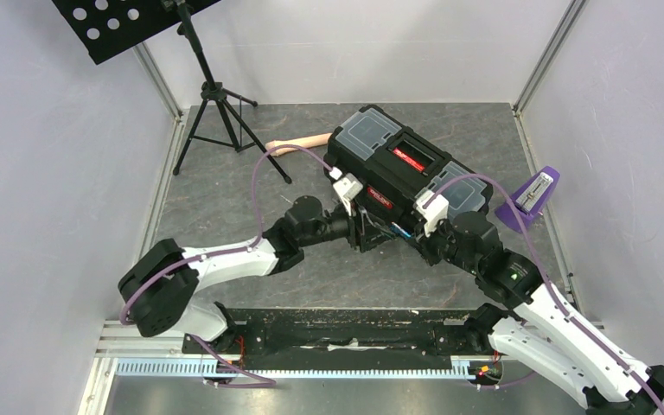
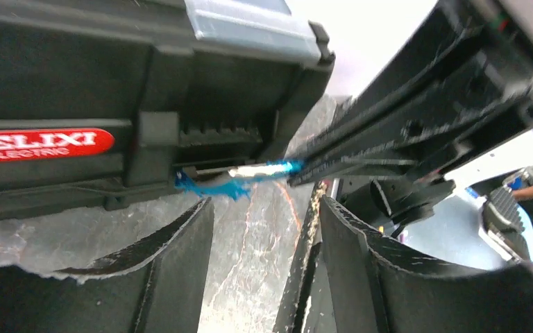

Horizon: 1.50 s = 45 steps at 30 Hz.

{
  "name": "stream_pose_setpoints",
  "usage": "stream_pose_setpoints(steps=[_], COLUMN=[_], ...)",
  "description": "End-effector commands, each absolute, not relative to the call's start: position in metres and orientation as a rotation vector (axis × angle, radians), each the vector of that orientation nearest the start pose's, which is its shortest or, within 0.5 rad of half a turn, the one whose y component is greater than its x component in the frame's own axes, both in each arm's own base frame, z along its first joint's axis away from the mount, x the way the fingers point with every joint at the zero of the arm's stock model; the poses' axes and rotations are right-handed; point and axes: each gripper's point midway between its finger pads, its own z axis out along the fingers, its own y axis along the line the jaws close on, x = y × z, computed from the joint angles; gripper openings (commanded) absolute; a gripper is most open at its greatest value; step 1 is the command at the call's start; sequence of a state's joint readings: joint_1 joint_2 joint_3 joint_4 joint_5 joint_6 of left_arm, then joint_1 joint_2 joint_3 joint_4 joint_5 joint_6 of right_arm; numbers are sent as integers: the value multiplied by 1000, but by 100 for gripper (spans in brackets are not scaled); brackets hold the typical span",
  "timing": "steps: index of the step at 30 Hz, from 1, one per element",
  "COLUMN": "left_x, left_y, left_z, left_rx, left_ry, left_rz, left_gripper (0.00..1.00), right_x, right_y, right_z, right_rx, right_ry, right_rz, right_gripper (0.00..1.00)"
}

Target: Pack the tool kit

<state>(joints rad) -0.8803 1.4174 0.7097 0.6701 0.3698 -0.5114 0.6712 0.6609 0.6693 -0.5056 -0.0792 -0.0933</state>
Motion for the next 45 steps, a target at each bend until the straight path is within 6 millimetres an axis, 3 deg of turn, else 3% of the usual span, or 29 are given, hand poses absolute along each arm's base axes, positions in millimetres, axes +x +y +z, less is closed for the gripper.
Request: stream_pose_setpoints(steps=[1, 9, 14, 20, 22, 26, 30, 38, 42, 45], left_x=[210, 219, 230, 243, 246, 247, 246, 245, 244, 243], left_y=[-397, -427, -436, -442, -443, -444, -444, -446, -446, -446], left_z=[192, 179, 174, 184, 185, 184, 184, 188, 188, 188], left_rx=[738, 773, 756, 726, 722, 718, 707, 693, 691, 691], left_ry=[1667, 1679, 1685, 1680, 1687, 1711, 1739, 1769, 1778, 1781], left_rz=[-1218, -1202, -1173, -1143, -1131, -1124, -1131, -1151, -1159, -1158], left_gripper=[63, 58, 52, 44, 43, 41, 40, 40, 40, 40], right_x=[215, 214, 213, 213, 214, 216, 219, 227, 223, 220], right_y=[150, 146, 145, 141, 139, 135, 131, 115, 136, 154], right_z=[193, 184, 177, 173, 175, 187, 206, 250, 254, 241], right_rx=[-638, -508, -462, -417, -405, -411, -441, -414, -537, -623], right_ry=[1914, 1948, 1961, 1965, 1965, 1948, 1930, 1860, 1853, 1883], right_rz=[330, 358, 378, 375, 362, 331, 285, 188, 270, 341], right_gripper=[0, 0, 0, 0, 5, 29, 34, 34, 26, 19])
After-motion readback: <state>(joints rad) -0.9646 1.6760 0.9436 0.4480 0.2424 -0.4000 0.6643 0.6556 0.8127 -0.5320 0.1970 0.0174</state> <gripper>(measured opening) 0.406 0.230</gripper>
